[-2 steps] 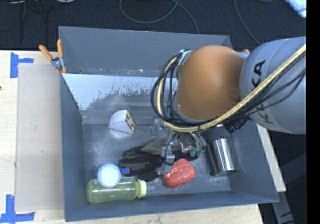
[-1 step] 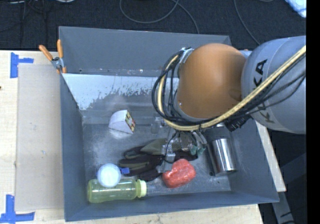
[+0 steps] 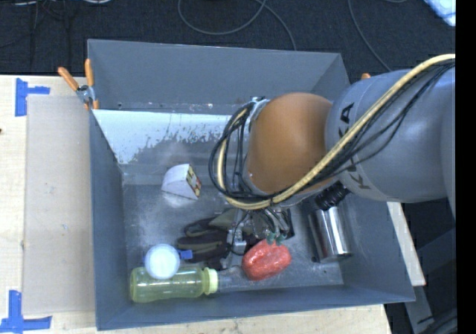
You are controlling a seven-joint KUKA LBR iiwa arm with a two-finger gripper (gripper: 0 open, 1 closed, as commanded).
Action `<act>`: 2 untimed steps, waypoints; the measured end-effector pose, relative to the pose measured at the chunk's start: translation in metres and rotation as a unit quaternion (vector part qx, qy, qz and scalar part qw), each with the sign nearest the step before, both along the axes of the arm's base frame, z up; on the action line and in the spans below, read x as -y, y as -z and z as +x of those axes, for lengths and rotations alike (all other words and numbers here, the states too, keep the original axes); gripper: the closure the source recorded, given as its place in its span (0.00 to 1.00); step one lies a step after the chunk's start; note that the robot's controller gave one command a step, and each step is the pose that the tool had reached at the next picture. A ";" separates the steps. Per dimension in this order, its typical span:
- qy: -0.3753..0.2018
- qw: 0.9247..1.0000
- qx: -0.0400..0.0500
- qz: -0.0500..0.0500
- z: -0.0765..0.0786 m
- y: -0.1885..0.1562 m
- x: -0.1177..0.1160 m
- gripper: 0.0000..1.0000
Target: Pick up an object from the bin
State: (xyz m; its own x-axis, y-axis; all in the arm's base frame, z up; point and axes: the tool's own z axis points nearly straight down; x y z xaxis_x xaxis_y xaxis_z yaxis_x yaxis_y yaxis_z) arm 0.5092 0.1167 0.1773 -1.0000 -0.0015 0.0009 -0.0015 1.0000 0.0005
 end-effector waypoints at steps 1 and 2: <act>-0.015 1.000 0.000 0.000 0.003 0.083 -0.010 0.00; -0.043 0.999 0.001 0.000 0.014 0.107 -0.022 0.00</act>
Offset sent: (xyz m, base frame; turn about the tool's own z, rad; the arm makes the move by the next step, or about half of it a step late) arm 0.0124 0.0219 -0.1073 -0.0888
